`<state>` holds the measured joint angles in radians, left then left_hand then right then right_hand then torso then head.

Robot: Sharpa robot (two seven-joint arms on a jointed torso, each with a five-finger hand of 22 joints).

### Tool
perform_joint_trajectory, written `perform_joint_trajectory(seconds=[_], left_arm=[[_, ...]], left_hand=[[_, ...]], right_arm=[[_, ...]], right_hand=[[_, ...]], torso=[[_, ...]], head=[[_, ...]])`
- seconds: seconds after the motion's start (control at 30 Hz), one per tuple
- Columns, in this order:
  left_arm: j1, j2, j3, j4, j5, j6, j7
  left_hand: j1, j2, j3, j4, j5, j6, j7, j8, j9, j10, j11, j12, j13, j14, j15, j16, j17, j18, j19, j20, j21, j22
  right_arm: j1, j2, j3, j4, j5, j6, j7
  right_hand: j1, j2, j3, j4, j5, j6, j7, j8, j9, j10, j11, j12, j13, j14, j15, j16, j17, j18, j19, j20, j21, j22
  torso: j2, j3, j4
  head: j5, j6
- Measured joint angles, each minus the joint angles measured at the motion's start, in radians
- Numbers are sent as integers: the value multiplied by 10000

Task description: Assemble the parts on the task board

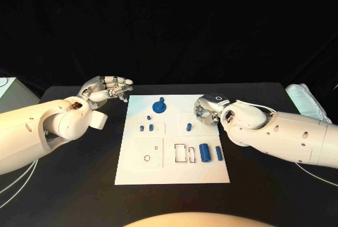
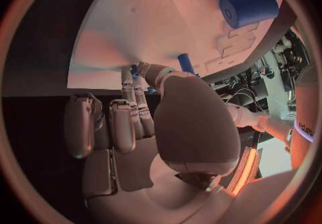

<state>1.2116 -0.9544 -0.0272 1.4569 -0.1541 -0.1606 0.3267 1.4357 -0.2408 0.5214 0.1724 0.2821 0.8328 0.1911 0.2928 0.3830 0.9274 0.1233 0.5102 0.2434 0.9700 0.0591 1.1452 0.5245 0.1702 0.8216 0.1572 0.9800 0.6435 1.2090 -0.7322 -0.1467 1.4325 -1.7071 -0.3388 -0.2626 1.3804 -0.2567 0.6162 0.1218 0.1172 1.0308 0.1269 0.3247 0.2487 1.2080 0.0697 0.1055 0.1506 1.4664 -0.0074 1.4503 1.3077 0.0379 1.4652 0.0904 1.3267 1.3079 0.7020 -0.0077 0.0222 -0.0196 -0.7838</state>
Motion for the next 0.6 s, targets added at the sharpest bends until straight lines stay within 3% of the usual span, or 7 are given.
perform_joint_trajectory(seconds=[0.27,0.37,0.6], left_arm=[[0,0,0,1,5,0,-14],[0,-4,0,5,6,0,-23],[0,-13,0,5,10,1,-56]], left_hand=[[0,0,-27,-28,0,0,0,0,0,0,0,0,0,0,0,0,0,0,0,0,-39,0],[0,0,-28,-28,0,0,0,0,1,0,0,0,0,0,0,1,1,-1,0,0,-39,0],[41,40,-27,-27,0,1,0,0,1,0,0,0,-10,0,0,0,-9,-1,0,0,-38,-9]], right_arm=[[-8,71,17,-64,133,12,-14],[-11,113,21,-92,130,20,-40],[-21,198,24,-118,-28,45,-175]], right_hand=[[13,153,189,-189,-96,116,-45,40,120,235,-51,-91,-83,0,0,0,-1,-1,10,-10,50,-1],[66,256,369,-369,-329,185,-44,40,179,320,-75,-165,-147,0,0,0,-1,0,1,-72,82,-1],[99,362,648,-790,-239,255,-41,78,293,478,-23,-249,-213,-12,-12,0,-1,0,10,-81,174,-2]], torso=[[0,-7,-1],[0,-8,-2],[0,-8,-7]], head=[[19,-11],[26,-12],[27,-36]])
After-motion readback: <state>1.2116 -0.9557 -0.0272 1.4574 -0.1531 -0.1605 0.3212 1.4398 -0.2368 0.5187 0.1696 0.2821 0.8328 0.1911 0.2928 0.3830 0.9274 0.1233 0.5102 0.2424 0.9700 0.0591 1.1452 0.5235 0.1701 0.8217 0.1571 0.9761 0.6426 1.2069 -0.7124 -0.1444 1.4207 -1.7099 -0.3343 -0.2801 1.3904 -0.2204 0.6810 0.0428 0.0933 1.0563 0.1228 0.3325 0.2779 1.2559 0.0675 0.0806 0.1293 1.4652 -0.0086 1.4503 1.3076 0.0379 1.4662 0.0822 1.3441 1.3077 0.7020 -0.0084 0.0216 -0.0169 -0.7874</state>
